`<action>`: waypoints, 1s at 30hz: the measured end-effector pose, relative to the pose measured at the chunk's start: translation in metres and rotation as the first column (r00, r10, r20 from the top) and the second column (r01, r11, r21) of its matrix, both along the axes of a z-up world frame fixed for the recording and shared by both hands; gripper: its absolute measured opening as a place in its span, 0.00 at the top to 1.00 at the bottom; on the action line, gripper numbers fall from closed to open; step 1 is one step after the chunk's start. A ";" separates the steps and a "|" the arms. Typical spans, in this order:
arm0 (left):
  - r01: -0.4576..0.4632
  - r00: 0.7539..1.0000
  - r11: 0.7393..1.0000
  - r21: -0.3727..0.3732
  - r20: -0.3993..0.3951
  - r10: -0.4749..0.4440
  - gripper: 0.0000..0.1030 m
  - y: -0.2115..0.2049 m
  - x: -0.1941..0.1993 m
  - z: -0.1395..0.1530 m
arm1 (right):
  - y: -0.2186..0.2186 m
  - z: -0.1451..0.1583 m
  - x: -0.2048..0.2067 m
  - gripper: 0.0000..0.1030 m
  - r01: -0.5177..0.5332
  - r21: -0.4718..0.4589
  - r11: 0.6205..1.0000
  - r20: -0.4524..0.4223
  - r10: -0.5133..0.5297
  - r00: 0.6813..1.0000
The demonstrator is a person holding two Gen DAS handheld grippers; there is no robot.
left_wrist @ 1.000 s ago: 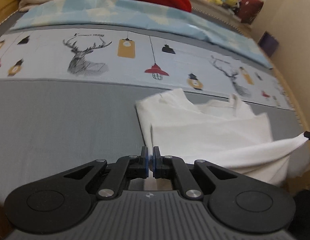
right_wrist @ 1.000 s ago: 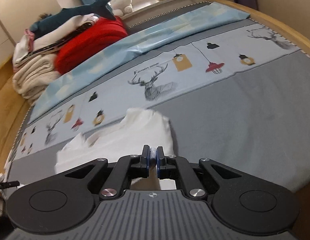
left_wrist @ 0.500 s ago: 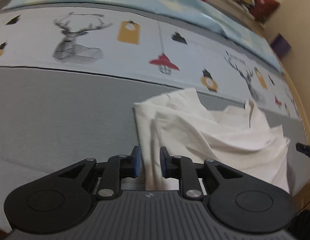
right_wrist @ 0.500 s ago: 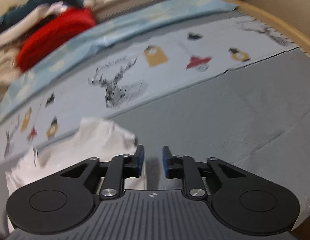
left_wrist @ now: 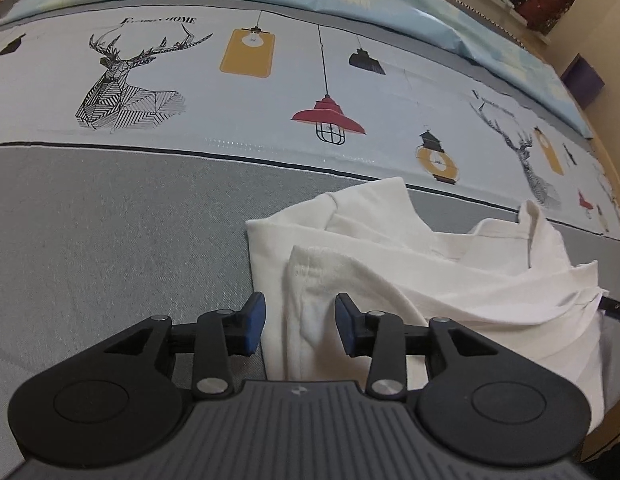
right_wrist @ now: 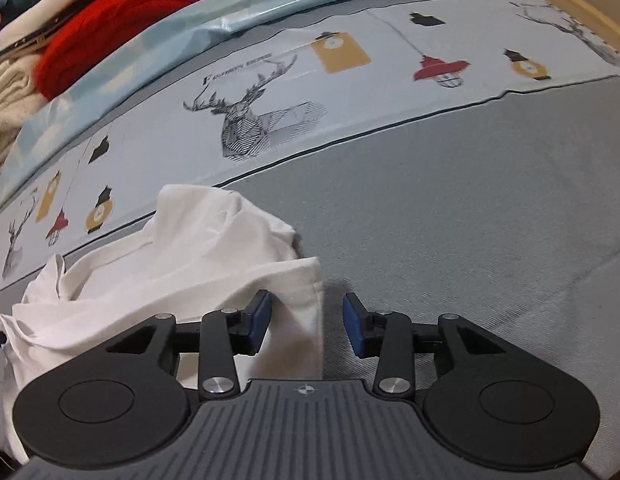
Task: Fold small clothes
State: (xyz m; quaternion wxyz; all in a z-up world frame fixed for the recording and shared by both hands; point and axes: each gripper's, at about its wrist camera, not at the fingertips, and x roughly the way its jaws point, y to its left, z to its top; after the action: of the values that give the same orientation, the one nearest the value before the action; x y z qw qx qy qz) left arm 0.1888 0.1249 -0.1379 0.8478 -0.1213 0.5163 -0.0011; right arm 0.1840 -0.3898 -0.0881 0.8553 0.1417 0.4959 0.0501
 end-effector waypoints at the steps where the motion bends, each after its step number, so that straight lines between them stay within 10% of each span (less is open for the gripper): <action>1: 0.002 1.000 1.000 -0.001 0.004 -0.002 0.60 0.000 0.001 0.000 | 0.003 0.001 0.001 0.69 -0.010 -0.010 1.000 0.012 0.010 1.000; 3: 0.016 1.000 1.000 -0.009 0.017 -0.016 0.73 0.000 0.003 0.001 | 0.006 0.006 0.002 0.93 -0.016 -0.019 1.000 0.041 0.016 0.999; 4: 0.033 0.999 0.999 -0.005 0.022 -0.033 0.95 0.000 0.004 0.002 | 0.007 0.009 0.002 0.93 -0.014 -0.015 1.000 0.056 0.015 0.998; 13: -0.097 0.974 0.994 0.051 0.211 0.084 0.95 0.023 -0.002 0.039 | 0.013 0.064 -0.009 0.95 0.079 -0.017 0.997 0.321 -0.069 0.945; 20: -0.133 0.958 0.986 0.097 0.267 0.103 0.95 0.021 0.014 0.043 | 0.030 0.055 0.027 0.95 0.137 -0.035 0.990 0.338 -0.117 0.934; 30: -0.108 0.991 0.994 -0.004 0.078 0.108 0.80 0.032 0.027 0.022 | 0.045 0.029 0.052 0.81 0.188 -0.096 0.977 0.212 -0.164 0.963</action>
State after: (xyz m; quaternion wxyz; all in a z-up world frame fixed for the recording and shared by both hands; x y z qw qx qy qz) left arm 0.2154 0.1567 -0.1163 0.8661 -0.1488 0.4756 0.0400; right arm 0.2363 -0.3452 -0.0589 0.9091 0.1297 0.3937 -0.0408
